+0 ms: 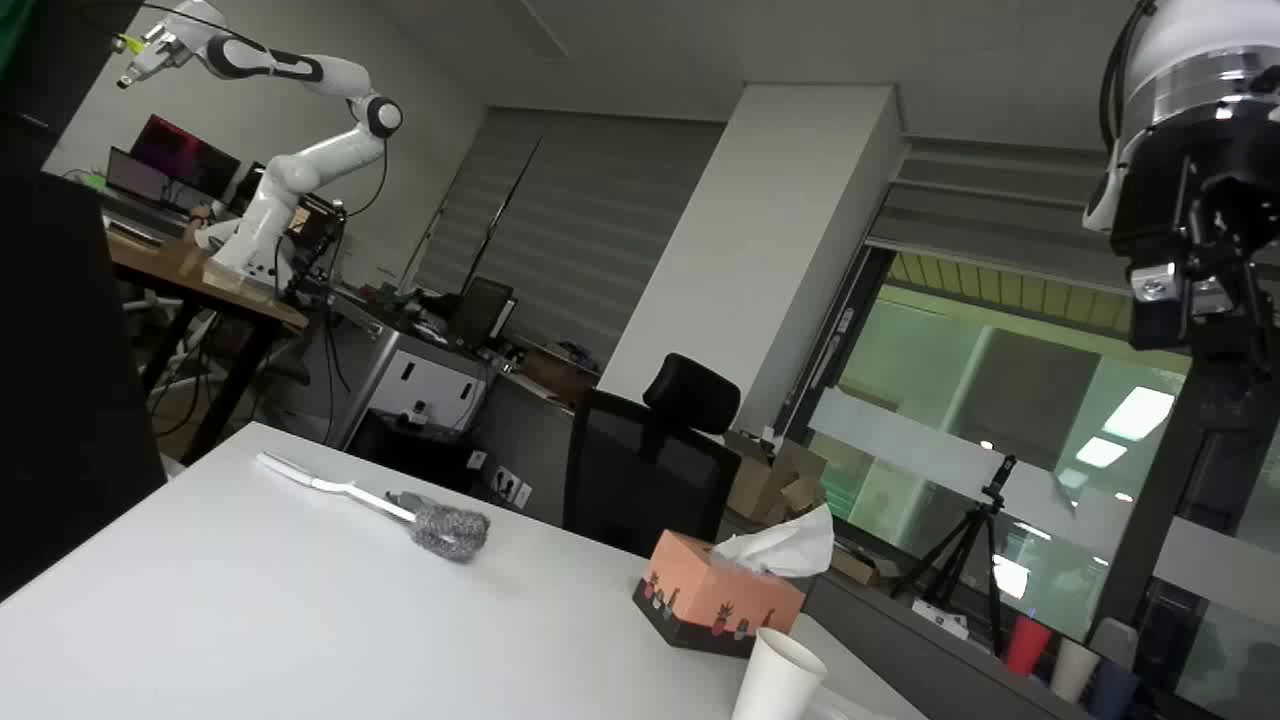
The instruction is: Remove a tissue from the box
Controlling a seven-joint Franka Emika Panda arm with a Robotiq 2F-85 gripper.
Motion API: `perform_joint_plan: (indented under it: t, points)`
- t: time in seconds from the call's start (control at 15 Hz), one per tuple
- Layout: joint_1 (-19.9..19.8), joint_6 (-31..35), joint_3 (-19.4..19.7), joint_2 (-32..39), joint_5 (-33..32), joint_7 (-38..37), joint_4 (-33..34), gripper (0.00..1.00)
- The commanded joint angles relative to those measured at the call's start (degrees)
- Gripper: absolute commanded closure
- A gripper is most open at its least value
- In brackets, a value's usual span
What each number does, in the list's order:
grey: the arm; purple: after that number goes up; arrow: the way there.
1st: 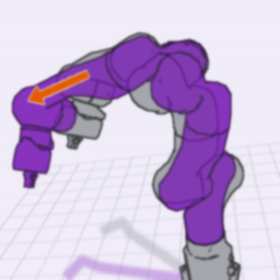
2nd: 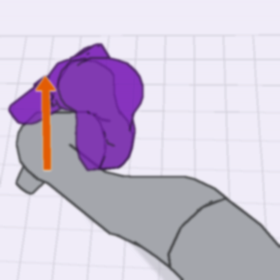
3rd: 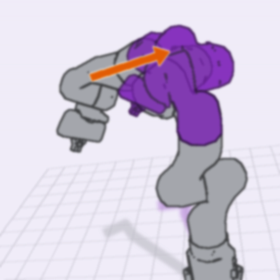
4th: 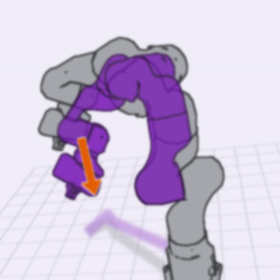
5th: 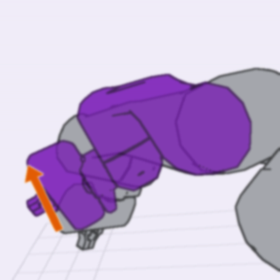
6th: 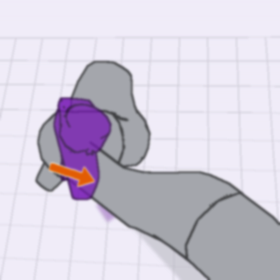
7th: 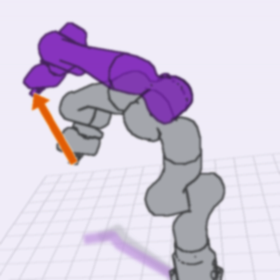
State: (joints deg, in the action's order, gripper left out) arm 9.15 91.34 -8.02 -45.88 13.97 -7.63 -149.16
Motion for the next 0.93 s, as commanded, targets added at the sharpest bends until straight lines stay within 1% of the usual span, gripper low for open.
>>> perform_joint_plan:
  t: [0.0,0.67,0.87]
  points:
    - [-0.7,-0.2,-0.5,0.0,0.3,0.4,0.1,0.0]
    - [-0.7,-0.2,-0.5,0.0,0.3,0.4,0.1,0.0]
    - [-3.7,7.1,-0.7,1.7,-2.7,-0.3,0.0,0.0]
